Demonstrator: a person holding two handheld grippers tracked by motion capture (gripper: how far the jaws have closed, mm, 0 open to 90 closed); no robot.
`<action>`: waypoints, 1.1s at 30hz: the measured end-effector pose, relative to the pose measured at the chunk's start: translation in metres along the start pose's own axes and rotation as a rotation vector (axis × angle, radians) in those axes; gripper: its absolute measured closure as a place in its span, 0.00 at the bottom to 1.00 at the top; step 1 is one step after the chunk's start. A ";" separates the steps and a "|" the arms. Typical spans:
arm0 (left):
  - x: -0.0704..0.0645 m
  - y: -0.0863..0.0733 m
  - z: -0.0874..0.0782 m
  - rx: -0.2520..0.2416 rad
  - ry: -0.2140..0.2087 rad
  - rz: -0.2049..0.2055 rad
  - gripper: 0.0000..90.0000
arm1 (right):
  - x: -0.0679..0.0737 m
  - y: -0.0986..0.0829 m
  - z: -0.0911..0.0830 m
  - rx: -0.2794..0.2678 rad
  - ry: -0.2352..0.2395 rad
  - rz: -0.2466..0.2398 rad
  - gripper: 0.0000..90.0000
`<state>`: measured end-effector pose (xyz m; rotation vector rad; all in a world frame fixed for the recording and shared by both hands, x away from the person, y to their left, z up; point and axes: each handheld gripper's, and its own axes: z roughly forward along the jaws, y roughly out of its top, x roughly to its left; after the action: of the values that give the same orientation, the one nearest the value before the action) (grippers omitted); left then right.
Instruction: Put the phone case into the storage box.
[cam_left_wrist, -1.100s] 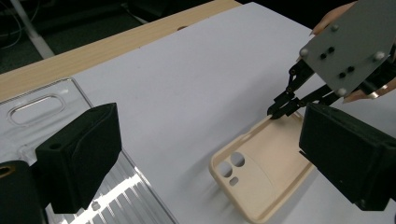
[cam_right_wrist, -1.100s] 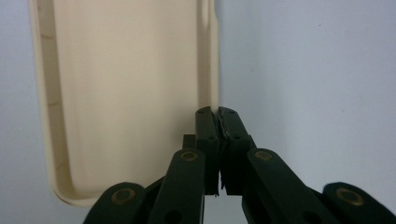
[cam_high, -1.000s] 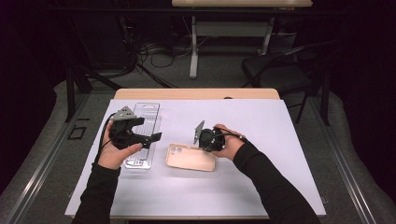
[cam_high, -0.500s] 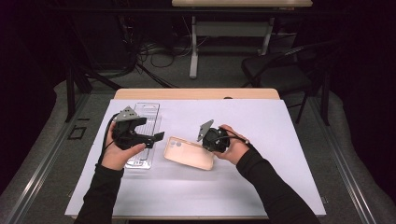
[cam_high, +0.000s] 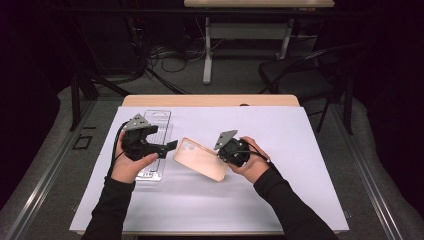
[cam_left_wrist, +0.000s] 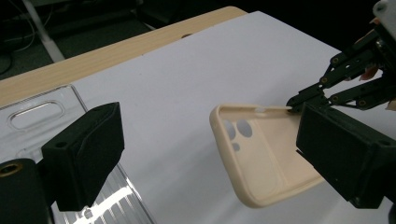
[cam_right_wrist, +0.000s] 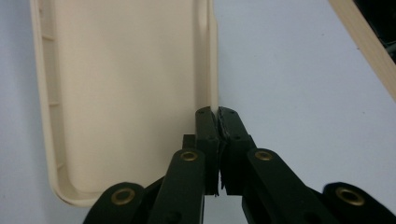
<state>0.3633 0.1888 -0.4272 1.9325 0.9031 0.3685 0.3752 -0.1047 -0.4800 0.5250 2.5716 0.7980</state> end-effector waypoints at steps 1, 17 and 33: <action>0.000 0.000 0.000 -0.002 0.000 -0.005 0.09 | 0.000 -0.001 -0.002 -0.014 -0.007 0.012 0.98; -0.015 0.000 0.012 -0.002 0.011 -0.019 0.16 | 0.012 -0.020 -0.012 -0.214 -0.207 0.270 0.98; -0.024 0.001 0.017 -0.014 -0.041 -0.070 0.17 | 0.015 -0.022 -0.016 -0.314 -0.276 0.410 0.98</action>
<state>0.3570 0.1601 -0.4326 1.8838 0.9361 0.2918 0.3501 -0.1220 -0.4842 0.9980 2.0607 1.1485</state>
